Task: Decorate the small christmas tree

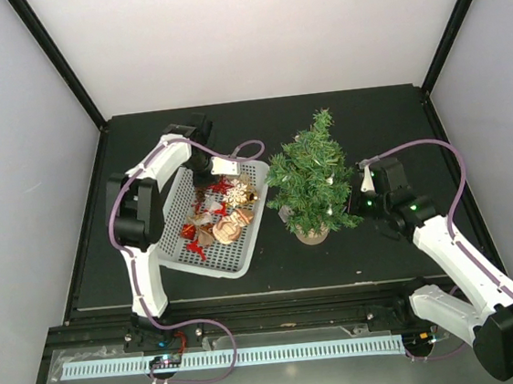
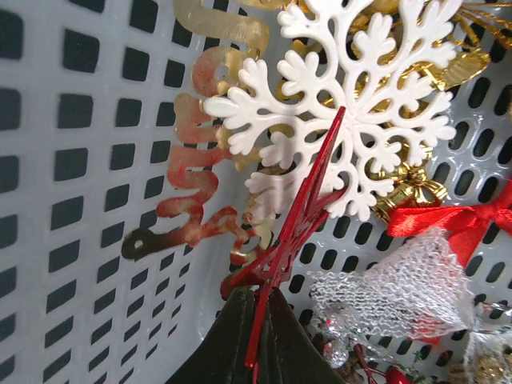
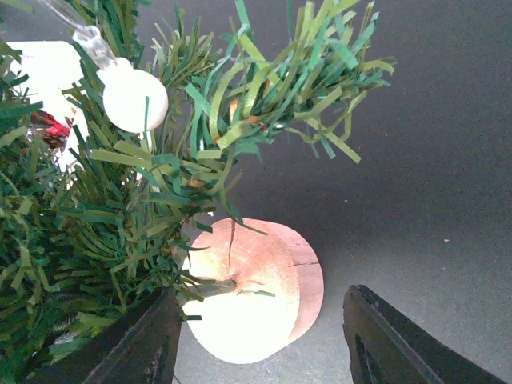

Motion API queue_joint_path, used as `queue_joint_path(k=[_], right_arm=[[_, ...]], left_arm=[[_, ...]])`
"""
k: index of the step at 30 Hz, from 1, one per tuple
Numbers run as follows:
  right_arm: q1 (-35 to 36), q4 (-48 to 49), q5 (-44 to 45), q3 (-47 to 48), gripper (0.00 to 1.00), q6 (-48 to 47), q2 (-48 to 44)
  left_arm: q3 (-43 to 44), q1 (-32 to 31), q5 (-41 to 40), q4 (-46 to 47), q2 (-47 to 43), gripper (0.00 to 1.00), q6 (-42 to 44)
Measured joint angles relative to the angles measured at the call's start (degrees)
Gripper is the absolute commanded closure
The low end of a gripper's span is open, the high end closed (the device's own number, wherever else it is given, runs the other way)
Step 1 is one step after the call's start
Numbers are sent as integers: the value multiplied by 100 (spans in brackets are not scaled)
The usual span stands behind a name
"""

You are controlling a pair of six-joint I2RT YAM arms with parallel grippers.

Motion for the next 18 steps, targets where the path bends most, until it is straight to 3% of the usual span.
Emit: queue_joint_path(k=[18], right_arm=[[0,2,-2,-2,43,20,-326]], left_arm=[[72,-2,13,-568,-778,98,-328]])
